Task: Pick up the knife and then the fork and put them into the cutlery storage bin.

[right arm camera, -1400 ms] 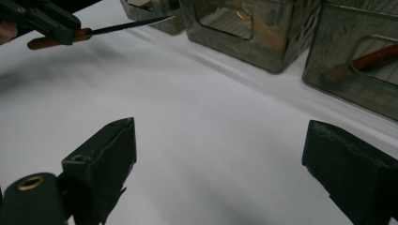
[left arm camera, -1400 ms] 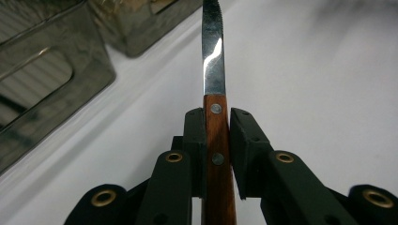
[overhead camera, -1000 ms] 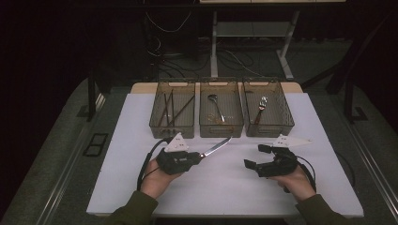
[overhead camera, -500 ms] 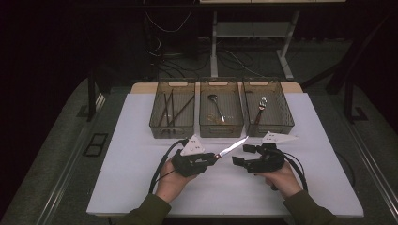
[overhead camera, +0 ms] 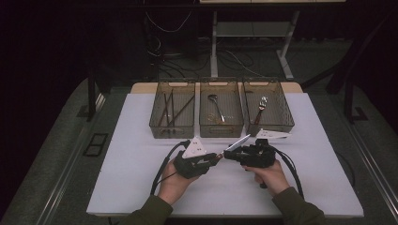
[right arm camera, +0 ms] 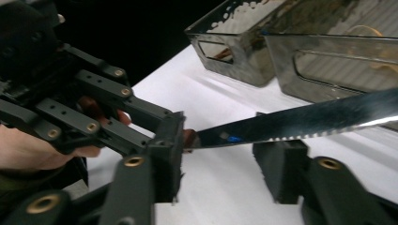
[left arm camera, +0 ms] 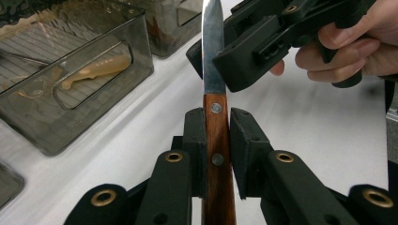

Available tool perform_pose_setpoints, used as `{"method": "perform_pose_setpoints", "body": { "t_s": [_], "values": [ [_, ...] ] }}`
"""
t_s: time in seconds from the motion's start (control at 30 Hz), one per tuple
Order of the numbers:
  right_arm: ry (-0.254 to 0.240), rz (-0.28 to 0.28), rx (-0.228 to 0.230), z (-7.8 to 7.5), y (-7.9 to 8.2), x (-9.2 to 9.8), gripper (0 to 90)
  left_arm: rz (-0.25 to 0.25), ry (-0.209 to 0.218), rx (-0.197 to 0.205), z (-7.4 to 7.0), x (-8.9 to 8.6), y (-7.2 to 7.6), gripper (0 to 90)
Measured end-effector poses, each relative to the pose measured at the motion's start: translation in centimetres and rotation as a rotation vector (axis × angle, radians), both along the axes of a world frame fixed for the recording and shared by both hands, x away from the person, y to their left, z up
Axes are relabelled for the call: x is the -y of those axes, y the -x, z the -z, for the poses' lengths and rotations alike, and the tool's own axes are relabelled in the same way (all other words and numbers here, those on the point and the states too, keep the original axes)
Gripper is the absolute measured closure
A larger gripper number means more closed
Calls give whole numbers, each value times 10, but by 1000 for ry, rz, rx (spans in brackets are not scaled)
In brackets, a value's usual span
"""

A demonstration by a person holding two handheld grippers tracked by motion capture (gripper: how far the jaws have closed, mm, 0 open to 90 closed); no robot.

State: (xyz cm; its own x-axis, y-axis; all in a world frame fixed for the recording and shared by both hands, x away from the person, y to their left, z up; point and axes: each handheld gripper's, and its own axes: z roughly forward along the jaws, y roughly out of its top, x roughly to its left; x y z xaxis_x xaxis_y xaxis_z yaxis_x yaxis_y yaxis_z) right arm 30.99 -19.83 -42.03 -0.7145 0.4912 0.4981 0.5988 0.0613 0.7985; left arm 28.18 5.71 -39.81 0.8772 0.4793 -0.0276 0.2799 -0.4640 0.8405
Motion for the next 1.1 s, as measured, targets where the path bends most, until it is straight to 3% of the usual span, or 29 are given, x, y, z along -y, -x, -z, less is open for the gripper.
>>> {"method": "perform_pose_setpoints", "body": {
  "t_s": [0.27, 0.47, 0.63, 0.77, 0.83, 0.97, 1.1],
  "values": [
    [-60, -23, -2, -3, -1, -8, 739, -1, 1, 9, 1, 1, 0, 769],
    [-79, -43, 6, -6, 1, -12, 820, -2, -2, 20, 2, 2, 1, 768],
    [-53, -59, 54, -11, 6, -17, 888, 20, 4, 17, 6, 3, 0, 763],
    [-33, -67, 94, -16, 9, -19, 892, 28, 52, 21, 6, 1, -1, 746],
    [-32, -66, 105, -19, 10, -18, 892, 21, 74, 23, 7, -1, -1, 680],
    [-3, -59, 129, -21, 10, -13, 892, 6, 77, 34, 8, -7, -2, 524],
    [28, -39, 142, -23, 8, -5, 892, 12, 66, 10, 9, -17, -3, 416]
  ]
}}
